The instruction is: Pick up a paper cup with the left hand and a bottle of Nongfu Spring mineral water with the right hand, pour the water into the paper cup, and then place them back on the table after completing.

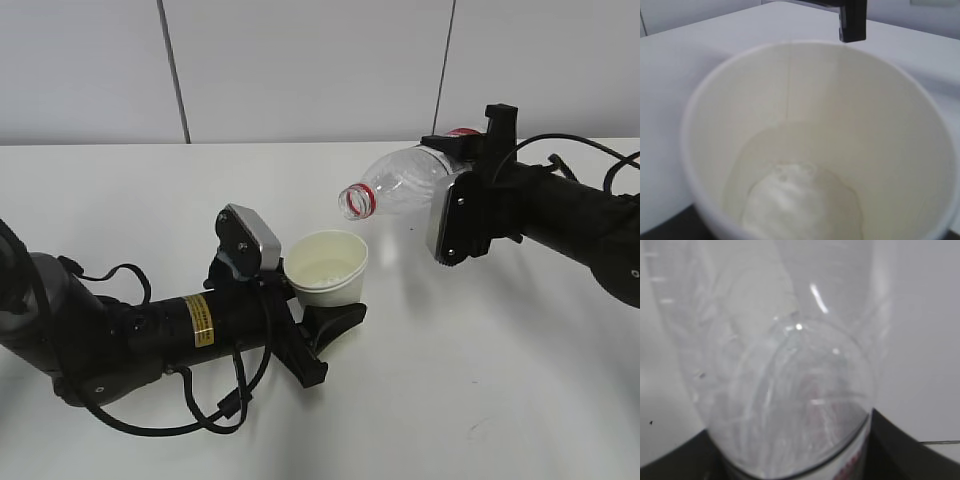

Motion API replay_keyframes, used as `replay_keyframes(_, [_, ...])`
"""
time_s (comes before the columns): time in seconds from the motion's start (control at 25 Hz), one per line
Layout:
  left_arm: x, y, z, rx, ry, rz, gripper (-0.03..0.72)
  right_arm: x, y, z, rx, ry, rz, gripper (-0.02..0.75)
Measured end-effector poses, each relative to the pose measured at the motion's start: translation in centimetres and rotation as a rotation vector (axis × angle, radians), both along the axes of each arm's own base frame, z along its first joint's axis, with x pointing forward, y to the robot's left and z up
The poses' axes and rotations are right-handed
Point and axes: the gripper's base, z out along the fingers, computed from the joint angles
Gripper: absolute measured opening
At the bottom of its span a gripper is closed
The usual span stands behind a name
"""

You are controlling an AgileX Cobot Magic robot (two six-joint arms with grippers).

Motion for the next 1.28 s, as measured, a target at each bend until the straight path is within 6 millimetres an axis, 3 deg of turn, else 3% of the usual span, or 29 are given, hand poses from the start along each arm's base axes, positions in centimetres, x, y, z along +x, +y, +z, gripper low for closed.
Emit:
replay_keyframes(0.36, [0.16, 0.07, 0.03, -0.005, 0.004, 0.021, 0.404, -0.04, -0.01, 0.09, 0.182, 0.079, -0.035, 0.375])
replay_keyframes(0.96, [0.48, 0.31, -0.17, 0.009, 0.023, 0.069, 0.404, 0.07, -0.23, 0.15, 0.825, 0.375, -0.180, 0.375])
replay_keyframes(1.28, [0.64, 0.44, -0.26, 0.015, 0.033, 0.093, 0.404, 0.06, -0.26, 0.03, 1.069, 0.503, -0.236, 0.375])
